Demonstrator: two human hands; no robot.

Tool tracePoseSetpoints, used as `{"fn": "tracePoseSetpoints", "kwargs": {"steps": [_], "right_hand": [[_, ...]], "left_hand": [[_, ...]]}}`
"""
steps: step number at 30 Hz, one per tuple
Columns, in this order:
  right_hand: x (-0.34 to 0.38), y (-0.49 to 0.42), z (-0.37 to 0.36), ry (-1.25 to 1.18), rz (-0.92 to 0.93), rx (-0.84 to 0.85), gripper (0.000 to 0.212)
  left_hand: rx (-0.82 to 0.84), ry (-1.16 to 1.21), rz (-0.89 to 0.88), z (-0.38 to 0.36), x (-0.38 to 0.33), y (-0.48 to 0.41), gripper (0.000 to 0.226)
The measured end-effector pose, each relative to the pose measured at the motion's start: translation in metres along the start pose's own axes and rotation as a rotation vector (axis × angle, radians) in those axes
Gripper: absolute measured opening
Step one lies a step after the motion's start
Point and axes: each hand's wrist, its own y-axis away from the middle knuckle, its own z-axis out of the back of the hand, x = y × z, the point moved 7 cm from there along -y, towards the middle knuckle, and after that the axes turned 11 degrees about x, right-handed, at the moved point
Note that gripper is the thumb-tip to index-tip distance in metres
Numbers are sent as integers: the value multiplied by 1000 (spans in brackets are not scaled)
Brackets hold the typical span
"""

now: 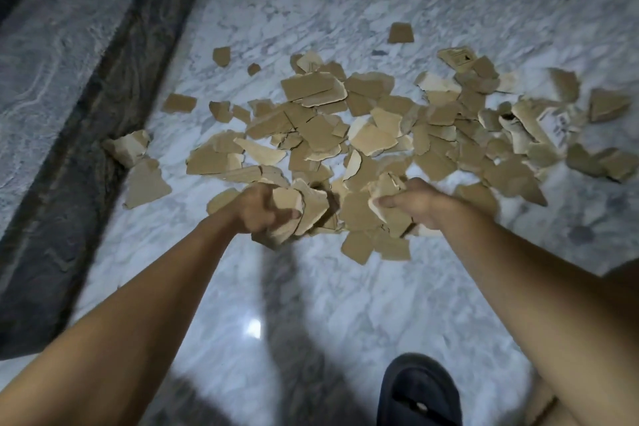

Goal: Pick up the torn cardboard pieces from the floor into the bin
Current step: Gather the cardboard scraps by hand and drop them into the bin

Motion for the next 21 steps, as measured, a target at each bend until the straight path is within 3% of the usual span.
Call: {"fn": "tracePoseSetpoints", "kwargs": {"steps": [2, 6, 8, 12, 16, 19, 21], "right_hand": [[8, -7, -16, 76, 9, -1, 79], [13, -17, -50, 444, 2, -110, 76], [15, -13, -58, 560, 35, -230, 61], [17, -4, -59, 410, 152, -295, 51], [30, 10, -28, 144, 241, -169, 71], [39, 18, -8, 385, 176, -24, 81], [35, 22, -15, 535, 119, 117, 88]], "left_hand": [[69, -139, 33, -28, -8, -13, 40], [-50, -479, 110, -69, -7, -32, 69], [-115, -470, 121, -76, -2, -31, 71], [-171, -319, -59, -78, -5, -22, 65], [-170, -291, -77, -68, -4, -15, 64], [-148, -402, 17, -61, 5, -11, 34], [-110, -401, 67, -60, 12, -7, 35]]}}
